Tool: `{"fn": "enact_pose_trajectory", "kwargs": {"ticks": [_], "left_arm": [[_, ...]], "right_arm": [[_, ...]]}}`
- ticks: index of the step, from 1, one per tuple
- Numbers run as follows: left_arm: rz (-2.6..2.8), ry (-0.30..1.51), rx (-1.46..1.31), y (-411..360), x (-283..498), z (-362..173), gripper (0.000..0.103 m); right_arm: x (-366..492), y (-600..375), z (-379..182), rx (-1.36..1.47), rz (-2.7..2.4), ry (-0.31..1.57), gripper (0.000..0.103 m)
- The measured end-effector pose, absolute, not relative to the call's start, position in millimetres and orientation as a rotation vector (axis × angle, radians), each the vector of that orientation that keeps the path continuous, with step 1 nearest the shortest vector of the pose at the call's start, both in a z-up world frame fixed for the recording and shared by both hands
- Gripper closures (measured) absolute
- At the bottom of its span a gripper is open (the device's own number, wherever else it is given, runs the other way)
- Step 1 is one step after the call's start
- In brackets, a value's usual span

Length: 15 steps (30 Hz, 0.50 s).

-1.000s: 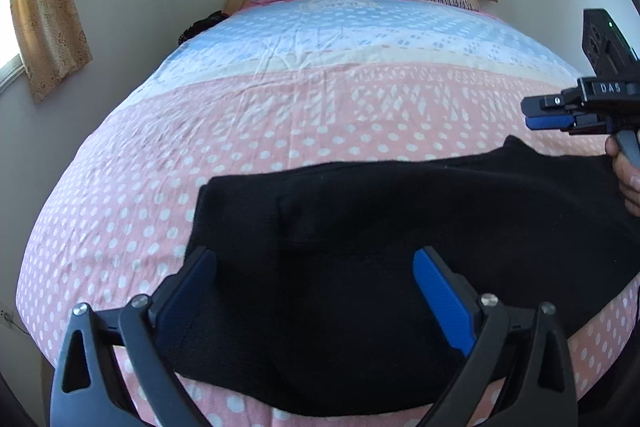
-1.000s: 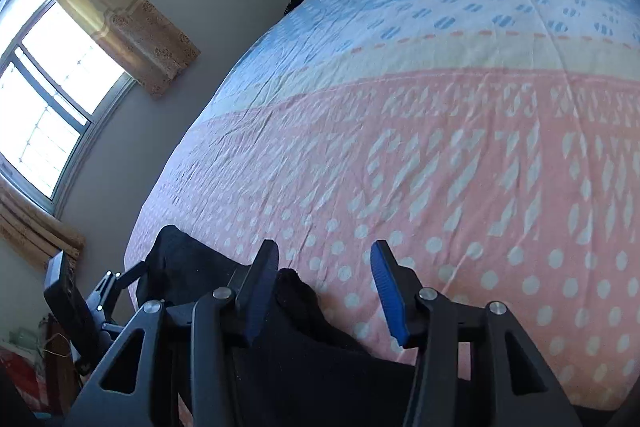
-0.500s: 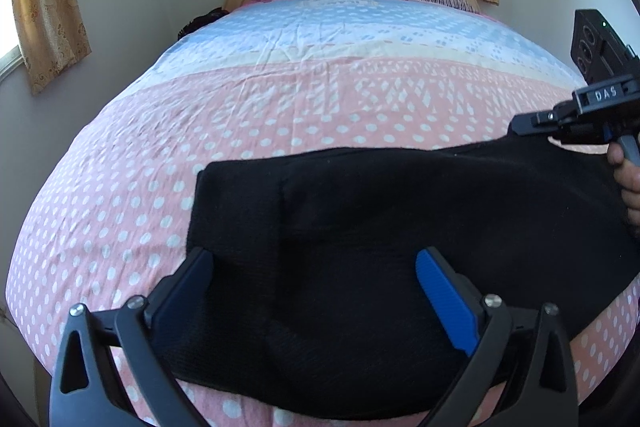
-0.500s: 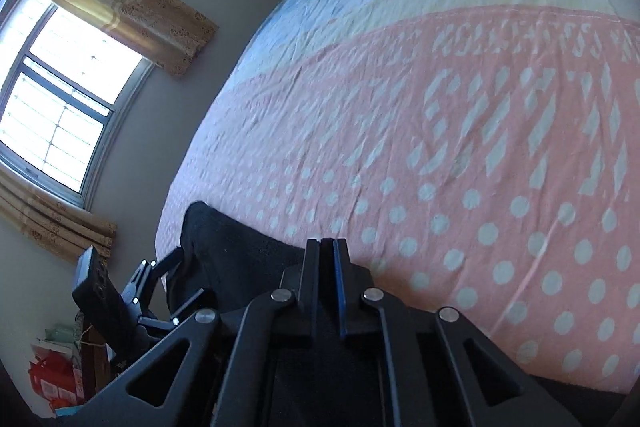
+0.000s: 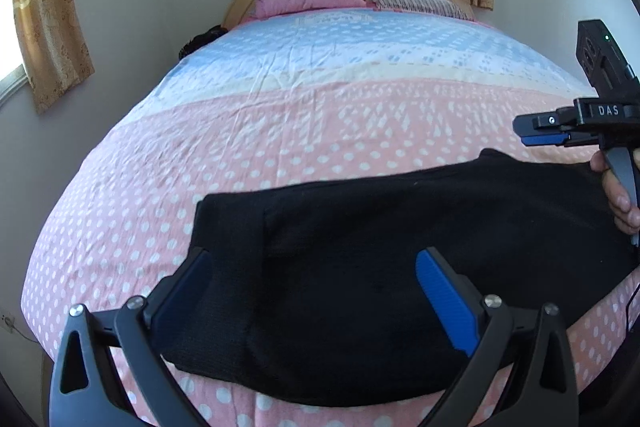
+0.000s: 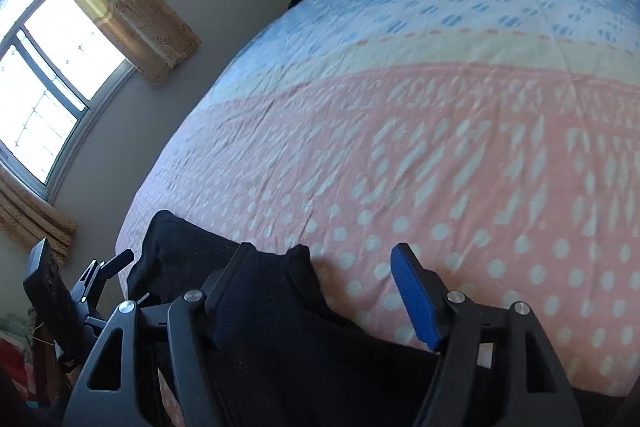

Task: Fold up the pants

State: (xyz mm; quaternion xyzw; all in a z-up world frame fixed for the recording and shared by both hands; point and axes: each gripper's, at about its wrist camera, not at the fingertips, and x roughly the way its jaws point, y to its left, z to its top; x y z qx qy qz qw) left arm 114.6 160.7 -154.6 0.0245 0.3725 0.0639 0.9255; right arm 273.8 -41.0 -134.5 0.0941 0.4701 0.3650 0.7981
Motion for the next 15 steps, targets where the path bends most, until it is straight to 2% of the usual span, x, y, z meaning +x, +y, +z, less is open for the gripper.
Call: {"fn": "enact_pose_trajectory", "kwargs": {"ticks": [8,15], "left_arm": [[-0.021,0.746,0.087,94.8,133.5,-136.7,0.0],[-0.138,0.758,0.124,29.4,152.7,-140.1,0.0]], "right_arm": [[239.3,-195.1,-95.0,0.287,0.545,0.839,0.033],[180.3,-370.0,-91.1,0.433,0.213,0.737,0.033]]}}
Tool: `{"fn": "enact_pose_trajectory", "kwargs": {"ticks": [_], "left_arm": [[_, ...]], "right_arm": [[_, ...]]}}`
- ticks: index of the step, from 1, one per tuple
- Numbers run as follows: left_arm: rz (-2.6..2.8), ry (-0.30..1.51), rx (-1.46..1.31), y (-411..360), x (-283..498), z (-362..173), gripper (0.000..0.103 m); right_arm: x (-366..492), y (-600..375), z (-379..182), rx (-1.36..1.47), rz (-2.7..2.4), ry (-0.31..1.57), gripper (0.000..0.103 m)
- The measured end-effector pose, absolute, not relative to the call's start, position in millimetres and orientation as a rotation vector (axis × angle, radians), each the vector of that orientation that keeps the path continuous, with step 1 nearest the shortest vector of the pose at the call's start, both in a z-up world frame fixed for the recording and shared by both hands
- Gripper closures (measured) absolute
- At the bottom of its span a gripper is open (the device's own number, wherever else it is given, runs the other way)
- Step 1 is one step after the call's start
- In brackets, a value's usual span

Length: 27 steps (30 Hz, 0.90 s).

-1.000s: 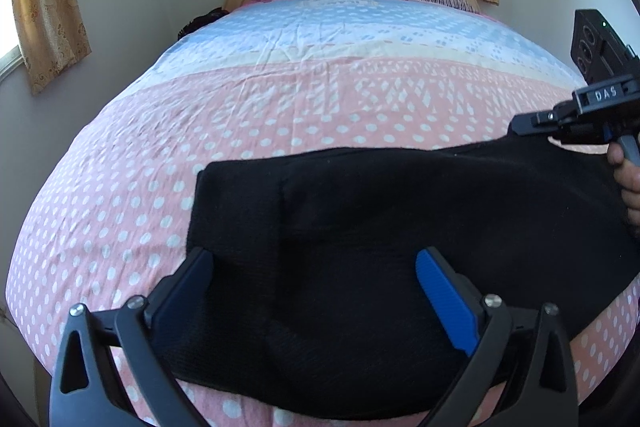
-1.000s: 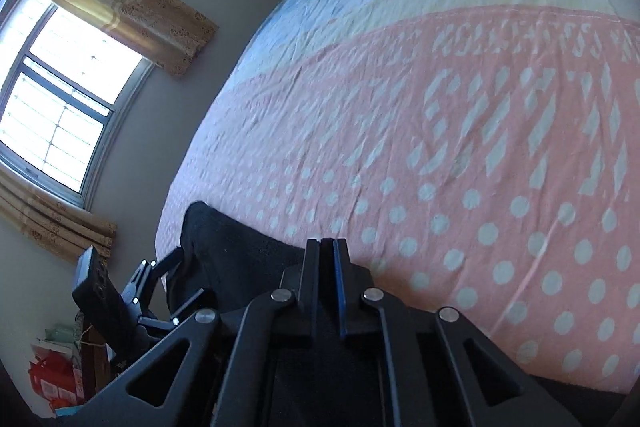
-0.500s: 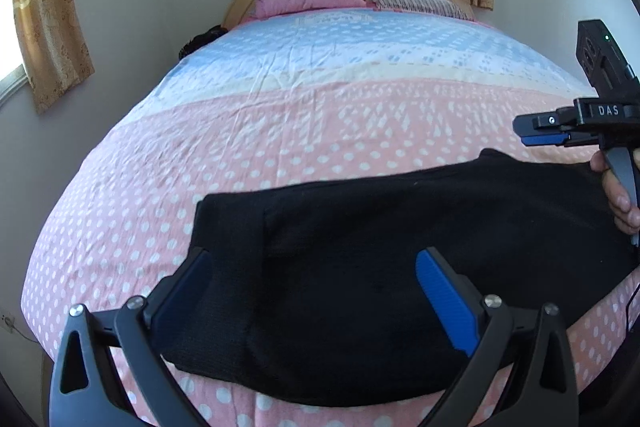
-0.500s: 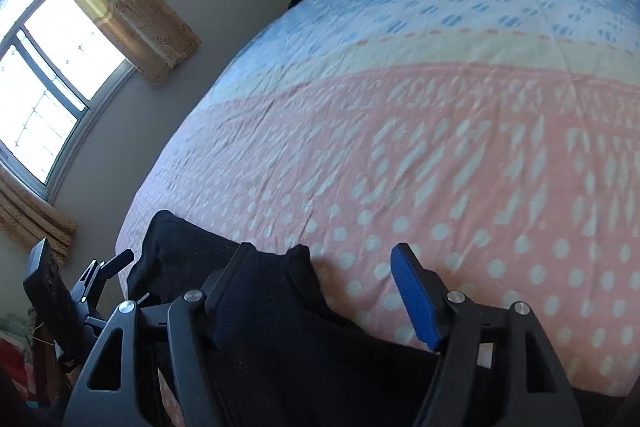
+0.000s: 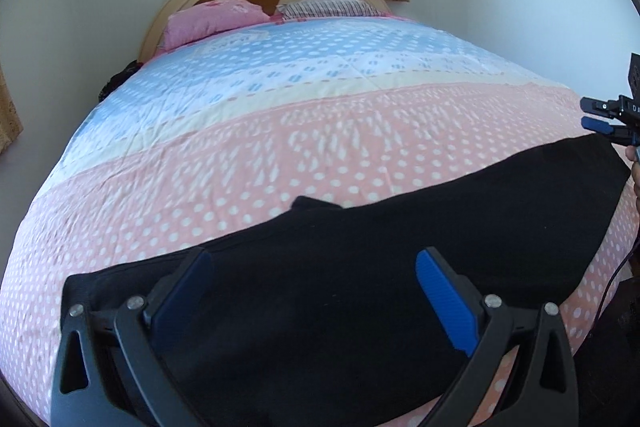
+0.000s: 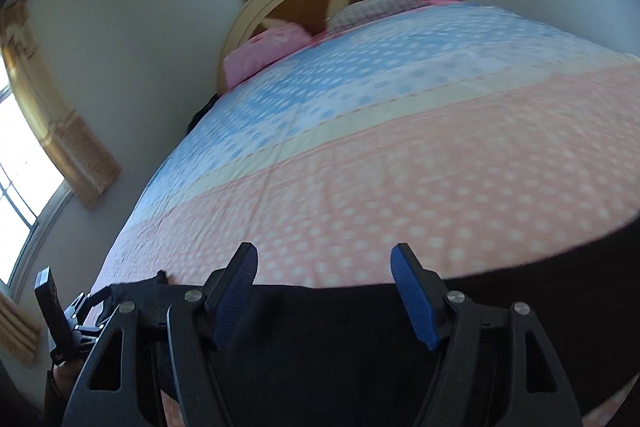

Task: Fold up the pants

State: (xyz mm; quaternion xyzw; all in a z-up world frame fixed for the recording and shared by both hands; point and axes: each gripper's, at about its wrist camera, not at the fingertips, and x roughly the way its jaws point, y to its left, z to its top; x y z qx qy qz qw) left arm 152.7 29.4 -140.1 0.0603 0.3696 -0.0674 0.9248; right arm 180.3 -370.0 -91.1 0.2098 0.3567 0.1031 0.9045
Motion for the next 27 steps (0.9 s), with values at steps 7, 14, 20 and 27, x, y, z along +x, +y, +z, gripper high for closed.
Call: {"fn": "enact_pose_trajectory", "kwargs": {"ticks": [7,14,20,27], "left_arm": [[-0.177,0.781,0.14,-10.2,159.8,-148.0,0.0],[-0.15,0.814,0.114,-19.7,163.5,-159.6,0.0],[-0.128,0.838,0.086,-16.5,162.3,-168.0,0.0],[-0.113,0.847,0.038,-3.3,163.6,-172.4,0.0]], "right_arm": [[118.3,-520.4,-100.4,0.593,-0.097,0.657,0.033],[91.9,-582.6,-124.7,0.717,-0.163,0.709,0.044],[95.6,-564.8,-133.2,0.716,-0.082,0.763,0.053],[96.6,-569.1,-148.1,0.715,-0.13,0.82,0.053]]}}
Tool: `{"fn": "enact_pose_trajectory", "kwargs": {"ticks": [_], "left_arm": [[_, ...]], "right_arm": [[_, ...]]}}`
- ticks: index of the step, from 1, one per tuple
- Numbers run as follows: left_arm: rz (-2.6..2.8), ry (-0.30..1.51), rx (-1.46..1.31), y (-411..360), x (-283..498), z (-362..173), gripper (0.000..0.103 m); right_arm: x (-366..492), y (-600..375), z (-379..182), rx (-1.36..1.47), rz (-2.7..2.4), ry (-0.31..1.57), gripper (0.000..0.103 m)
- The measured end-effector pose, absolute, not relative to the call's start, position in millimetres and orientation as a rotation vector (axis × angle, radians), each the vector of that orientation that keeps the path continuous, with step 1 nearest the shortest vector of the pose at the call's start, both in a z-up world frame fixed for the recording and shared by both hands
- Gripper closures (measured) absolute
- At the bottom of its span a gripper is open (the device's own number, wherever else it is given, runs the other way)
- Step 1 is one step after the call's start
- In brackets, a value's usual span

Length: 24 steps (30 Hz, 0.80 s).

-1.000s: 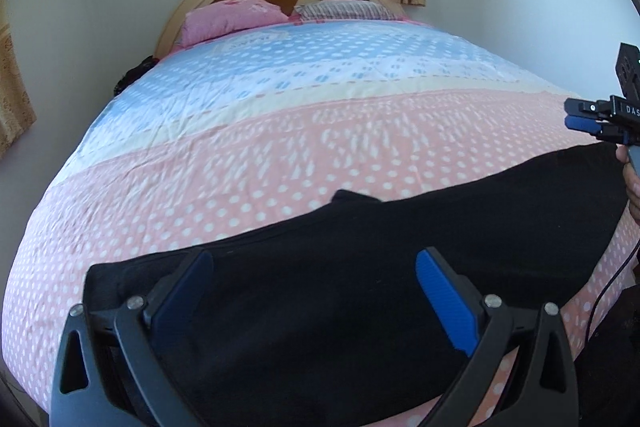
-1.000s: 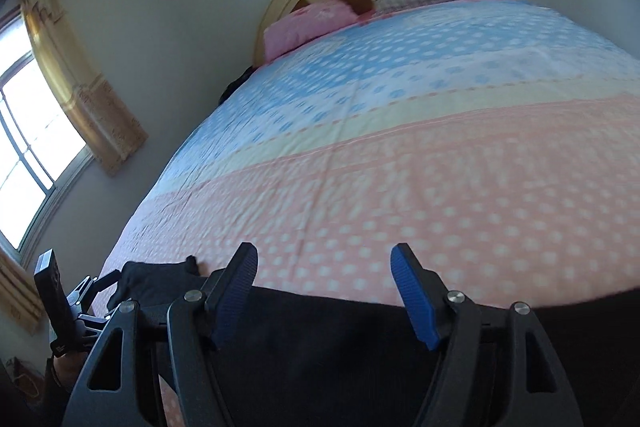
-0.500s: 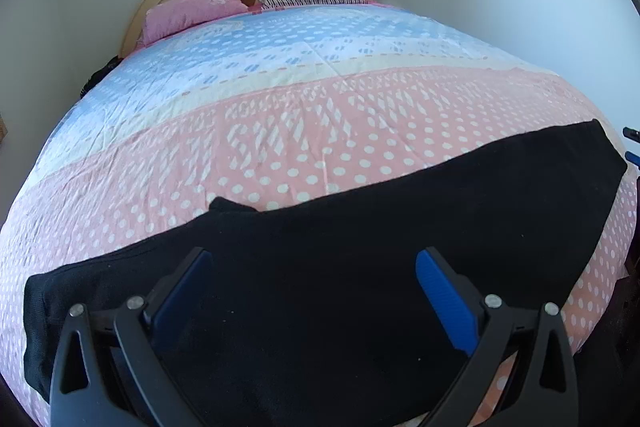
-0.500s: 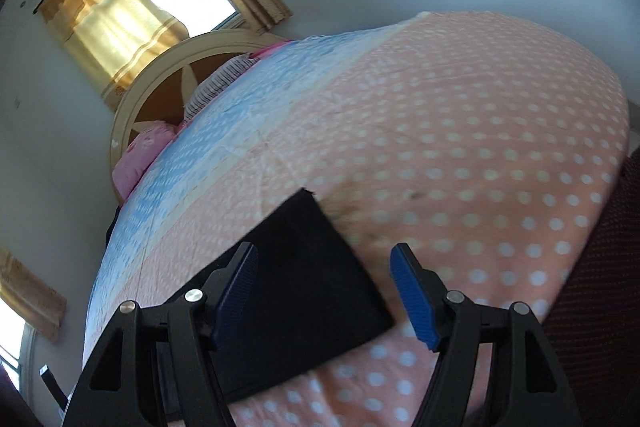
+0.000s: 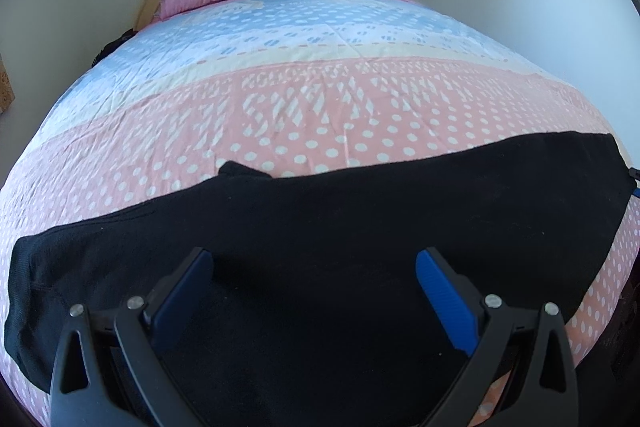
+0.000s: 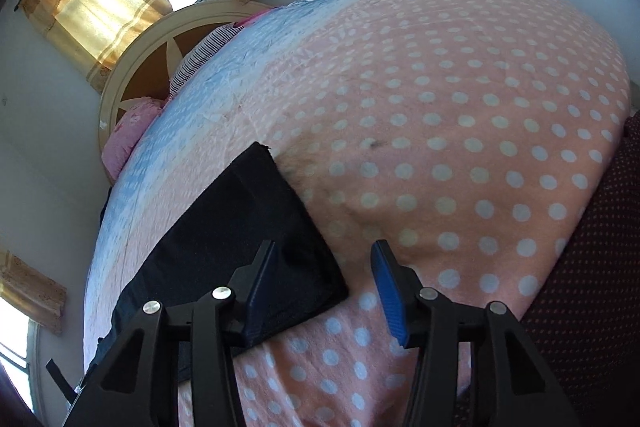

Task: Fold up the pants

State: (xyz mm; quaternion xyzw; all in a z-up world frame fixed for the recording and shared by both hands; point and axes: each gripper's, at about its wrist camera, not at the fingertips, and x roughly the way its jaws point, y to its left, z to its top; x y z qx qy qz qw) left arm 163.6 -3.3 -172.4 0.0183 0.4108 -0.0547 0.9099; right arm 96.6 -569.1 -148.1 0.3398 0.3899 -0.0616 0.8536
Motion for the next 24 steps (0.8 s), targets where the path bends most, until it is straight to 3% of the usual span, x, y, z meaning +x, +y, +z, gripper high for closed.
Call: {"fn": "enact_pose_trajectory", "kwargs": {"ticks": [6,10,13,24], "left_arm": [[-0.117,0.856,0.014,-0.6,164.4,-175.3,0.0],[-0.118,0.854,0.02,-1.4,164.0,-176.7,0.0],[-0.122,0.844,0.008,0.7,162.0,-175.9,0.0],[-0.129,0.833,-0.037,7.5,159.9,-173.3,0.0]], "right_arm": [[100.4,-559.0,-150.8,0.715,-0.06,0.825,0.053],[100.2,-575.1,-160.2,0.784,-0.046,0.794,0.077],[97.6,-580.8,-161.3,0.841,0.009,0.77,0.089],[97.5,-530.2,-107.5,0.709,0.108,0.644,0.092]]}}
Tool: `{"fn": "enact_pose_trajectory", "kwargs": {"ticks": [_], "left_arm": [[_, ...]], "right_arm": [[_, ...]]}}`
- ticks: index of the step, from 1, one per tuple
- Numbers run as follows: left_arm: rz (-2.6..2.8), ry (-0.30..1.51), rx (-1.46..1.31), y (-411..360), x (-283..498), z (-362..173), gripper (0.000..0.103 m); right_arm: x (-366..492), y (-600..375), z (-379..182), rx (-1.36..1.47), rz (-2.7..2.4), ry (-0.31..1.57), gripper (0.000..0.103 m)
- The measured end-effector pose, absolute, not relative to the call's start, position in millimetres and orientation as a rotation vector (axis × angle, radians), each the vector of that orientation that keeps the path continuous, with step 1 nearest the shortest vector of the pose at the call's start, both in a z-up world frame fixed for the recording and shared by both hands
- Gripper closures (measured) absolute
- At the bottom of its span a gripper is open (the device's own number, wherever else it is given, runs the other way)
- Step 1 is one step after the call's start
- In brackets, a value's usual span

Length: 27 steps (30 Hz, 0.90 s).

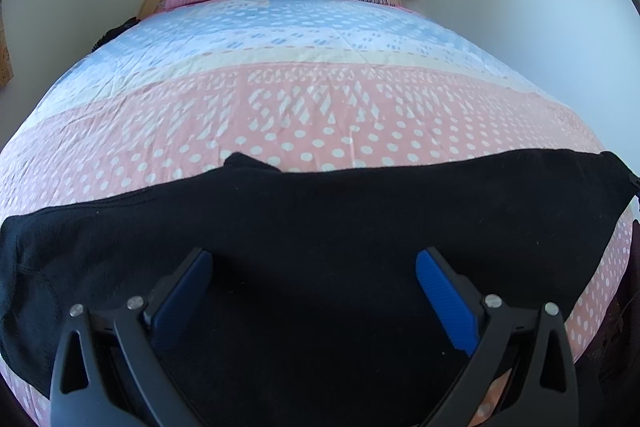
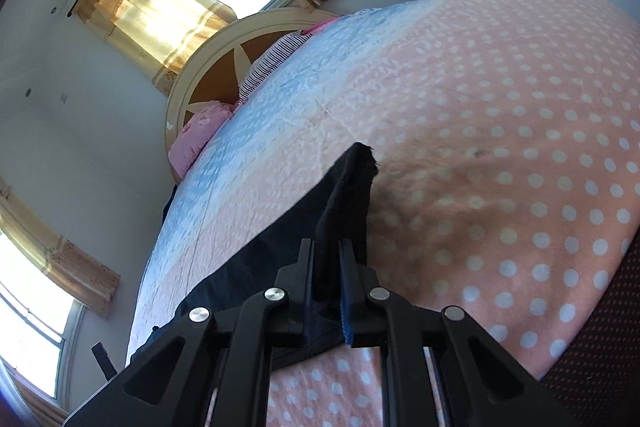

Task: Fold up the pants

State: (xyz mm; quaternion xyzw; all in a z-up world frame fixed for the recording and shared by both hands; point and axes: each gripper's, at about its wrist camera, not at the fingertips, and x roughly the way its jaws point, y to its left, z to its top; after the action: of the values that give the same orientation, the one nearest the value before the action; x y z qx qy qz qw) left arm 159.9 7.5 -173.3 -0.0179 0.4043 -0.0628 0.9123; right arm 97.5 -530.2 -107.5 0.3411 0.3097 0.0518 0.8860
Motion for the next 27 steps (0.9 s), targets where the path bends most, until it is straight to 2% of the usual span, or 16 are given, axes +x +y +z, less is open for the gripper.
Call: {"fn": "enact_pose_trajectory", "kwargs": {"ticks": [6,11,15,22,27], "left_arm": [[-0.147,0.805,-0.037,5.0,151.4,-163.4,0.0],[-0.194,0.789,-0.04,0.7,144.7,-152.6,0.0],[-0.239,0.791,-0.067,-1.9,144.0,-147.1,0.0],[-0.311,0.822,-0.065,-18.4,145.7,-150.0,0.0],[-0.327,0.835,-0.049,-29.8,148.9,-153.6,0.0]], "right_arm": [[104.7,-454.1,-57.9,0.558,0.242,0.588,0.092],[122.1,-370.3,-45.9,0.412,0.377,0.632,0.092],[134.6,-305.4,-65.1,0.307,0.467,0.705,0.092],[151.5,-231.0,-139.1,0.065,0.499,0.894,0.091],[144.2,-231.5,-131.2,-0.001,0.52,0.864,0.09]]}}
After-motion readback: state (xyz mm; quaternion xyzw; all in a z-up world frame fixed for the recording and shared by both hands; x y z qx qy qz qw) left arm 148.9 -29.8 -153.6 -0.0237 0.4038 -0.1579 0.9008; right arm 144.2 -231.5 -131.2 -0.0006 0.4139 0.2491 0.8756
